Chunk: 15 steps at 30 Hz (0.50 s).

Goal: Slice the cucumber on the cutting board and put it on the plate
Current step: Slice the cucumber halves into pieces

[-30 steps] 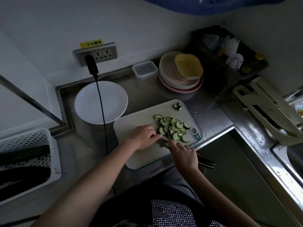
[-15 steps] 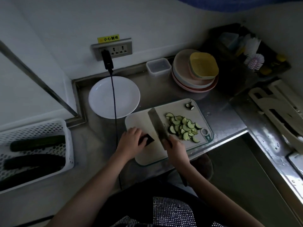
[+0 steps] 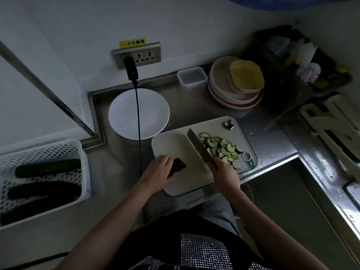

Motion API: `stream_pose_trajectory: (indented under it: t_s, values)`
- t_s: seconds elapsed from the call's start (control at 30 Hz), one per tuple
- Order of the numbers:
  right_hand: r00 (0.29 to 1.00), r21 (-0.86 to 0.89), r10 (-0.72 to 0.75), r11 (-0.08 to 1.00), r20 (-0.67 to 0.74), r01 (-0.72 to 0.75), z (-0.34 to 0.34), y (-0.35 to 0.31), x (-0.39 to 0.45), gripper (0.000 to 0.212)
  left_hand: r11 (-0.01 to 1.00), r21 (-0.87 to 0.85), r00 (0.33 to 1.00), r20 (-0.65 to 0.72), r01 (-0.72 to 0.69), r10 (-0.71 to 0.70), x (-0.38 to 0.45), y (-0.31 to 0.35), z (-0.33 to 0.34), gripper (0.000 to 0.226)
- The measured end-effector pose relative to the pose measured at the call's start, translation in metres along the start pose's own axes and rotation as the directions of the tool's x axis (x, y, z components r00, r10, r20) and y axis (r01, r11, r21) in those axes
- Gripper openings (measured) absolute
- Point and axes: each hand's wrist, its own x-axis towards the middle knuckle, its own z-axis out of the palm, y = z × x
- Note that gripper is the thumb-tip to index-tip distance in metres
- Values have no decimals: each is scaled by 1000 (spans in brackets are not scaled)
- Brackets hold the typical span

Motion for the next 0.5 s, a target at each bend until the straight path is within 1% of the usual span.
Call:
stream_pose_trajectory:
  t_s: [0.07, 0.17, 0.3, 0.33, 0.4, 0.5]
  values:
    - [999, 34, -34, 999, -15, 34, 7, -4, -10, 22, 1000, -7, 1000, 1, 8, -8, -1, 0, 0, 39]
    - [998, 10, -53, 999, 37, 53, 14, 1, -24, 24, 1000, -22, 1000, -9, -2, 2, -1, 1, 0, 37]
    - [998, 62, 58, 996, 14, -59, 7, 7, -17, 22, 999, -30, 1000, 13, -25, 25, -2, 2, 2, 40]
    - [998, 55, 59, 997, 2, -59, 4, 6, -14, 21, 999, -26, 999, 24, -36, 37, -3, 3, 3, 40]
    - [1000, 9, 14, 1000, -6, -14, -1, 0, -14, 21, 998, -7, 998, 19, -57, 57, -3, 4, 3, 38]
    - [998, -38, -65, 997, -2, 65, 2, -18, -28, 21, 996, 32, 996, -35, -81, 83, -4, 6, 0, 36]
